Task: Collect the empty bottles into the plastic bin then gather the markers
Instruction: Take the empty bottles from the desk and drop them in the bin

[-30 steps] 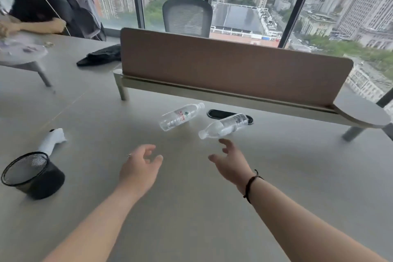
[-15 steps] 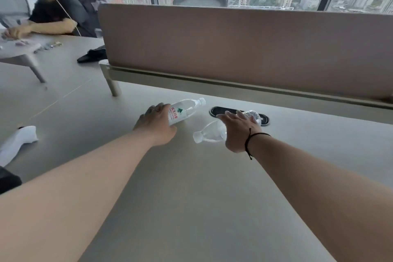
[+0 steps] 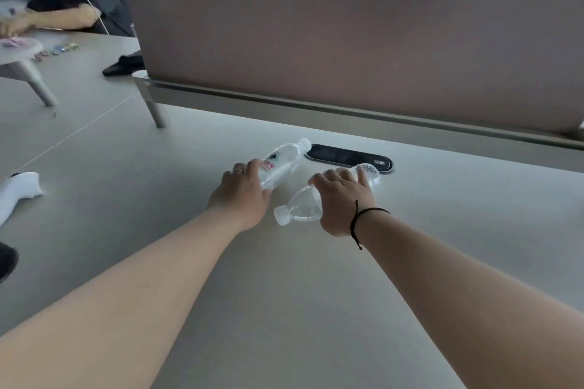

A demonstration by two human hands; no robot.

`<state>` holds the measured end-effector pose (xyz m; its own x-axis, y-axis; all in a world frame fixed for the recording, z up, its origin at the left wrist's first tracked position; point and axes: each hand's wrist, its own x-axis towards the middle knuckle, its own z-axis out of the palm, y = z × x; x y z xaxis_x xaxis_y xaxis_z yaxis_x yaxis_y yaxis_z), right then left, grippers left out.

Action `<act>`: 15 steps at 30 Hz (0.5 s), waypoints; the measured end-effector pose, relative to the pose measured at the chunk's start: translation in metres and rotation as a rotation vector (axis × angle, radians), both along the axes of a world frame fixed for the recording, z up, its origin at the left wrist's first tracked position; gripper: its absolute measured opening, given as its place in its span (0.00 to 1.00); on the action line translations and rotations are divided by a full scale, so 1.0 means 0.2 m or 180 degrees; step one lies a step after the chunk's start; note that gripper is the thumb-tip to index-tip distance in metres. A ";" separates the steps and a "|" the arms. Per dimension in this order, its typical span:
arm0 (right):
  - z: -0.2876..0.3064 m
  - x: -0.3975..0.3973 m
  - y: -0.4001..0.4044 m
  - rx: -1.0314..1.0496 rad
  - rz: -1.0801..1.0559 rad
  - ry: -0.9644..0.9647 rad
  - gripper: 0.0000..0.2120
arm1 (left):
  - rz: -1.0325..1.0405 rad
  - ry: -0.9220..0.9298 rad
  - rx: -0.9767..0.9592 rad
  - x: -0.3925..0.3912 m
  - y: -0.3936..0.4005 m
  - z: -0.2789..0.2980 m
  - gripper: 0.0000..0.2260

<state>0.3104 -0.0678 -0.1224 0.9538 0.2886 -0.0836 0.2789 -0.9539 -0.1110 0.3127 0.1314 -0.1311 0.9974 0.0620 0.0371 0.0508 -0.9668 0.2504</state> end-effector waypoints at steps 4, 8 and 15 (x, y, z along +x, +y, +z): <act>0.01 -0.14 0.03 -0.0069 0.0098 -0.0052 0.33 | 0.0029 0.0273 -0.0229 -0.13 -0.02 0.03 0.25; 0.05 -0.36 0.08 -0.0117 0.0222 -0.0022 0.34 | 0.0386 0.0514 -0.1213 -0.38 0.04 0.06 0.25; 0.18 -0.79 0.39 0.0975 0.0202 0.0161 0.35 | 0.1067 0.0549 -0.3504 -1.00 0.45 0.22 0.10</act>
<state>0.1528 0.0102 -0.0862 0.9300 0.3664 -0.0305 0.3234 -0.8549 -0.4057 0.1119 0.2218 -0.0873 0.9115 0.2378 -0.3357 0.3781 -0.1627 0.9114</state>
